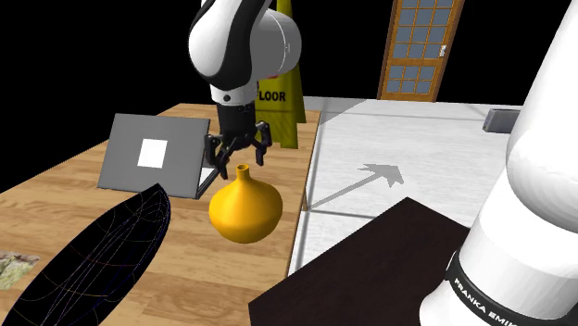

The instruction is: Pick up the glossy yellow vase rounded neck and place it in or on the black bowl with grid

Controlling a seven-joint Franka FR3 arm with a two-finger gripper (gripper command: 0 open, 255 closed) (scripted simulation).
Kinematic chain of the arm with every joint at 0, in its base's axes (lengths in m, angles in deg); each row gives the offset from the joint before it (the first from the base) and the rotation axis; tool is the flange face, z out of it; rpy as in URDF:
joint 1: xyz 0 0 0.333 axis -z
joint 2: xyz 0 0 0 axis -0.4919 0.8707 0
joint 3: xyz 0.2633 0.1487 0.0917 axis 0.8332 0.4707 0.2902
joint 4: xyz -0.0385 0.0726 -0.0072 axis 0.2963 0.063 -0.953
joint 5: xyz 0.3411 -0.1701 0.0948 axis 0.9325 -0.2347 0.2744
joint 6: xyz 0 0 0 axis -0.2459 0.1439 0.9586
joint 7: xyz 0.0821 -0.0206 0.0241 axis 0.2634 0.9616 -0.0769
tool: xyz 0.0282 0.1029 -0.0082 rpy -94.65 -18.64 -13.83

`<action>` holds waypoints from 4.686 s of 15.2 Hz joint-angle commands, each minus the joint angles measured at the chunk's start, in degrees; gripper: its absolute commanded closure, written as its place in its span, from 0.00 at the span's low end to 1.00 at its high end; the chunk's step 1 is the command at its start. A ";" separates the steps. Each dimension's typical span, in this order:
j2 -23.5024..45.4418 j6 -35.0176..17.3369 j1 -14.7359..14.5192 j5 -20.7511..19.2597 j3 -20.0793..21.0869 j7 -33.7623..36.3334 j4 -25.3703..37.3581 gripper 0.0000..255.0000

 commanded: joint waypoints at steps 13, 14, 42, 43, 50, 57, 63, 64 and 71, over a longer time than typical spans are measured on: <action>1.13 -1.24 0.03 -0.41 -0.09 0.21 -0.11 1.00; 1.13 -1.24 0.03 -0.41 -0.09 0.21 -0.10 1.00; -11.53 17.38 -0.06 3.10 -0.31 -2.42 6.10 1.00; -11.92 18.18 -0.07 3.16 -0.34 -2.48 6.52 1.00; -14.27 23.78 -0.07 3.50 -0.58 -2.79 9.80 1.00; -9.52 28.10 -2.40 2.88 3.15 3.81 18.88 1.00; -1.61 32.69 -5.45 0.59 7.04 11.78 31.09 1.00; -0.10 33.58 -6.04 0.05 7.60 13.09 33.39 1.00; 12.34 41.34 -11.59 -4.80 10.56 21.79 52.58 1.00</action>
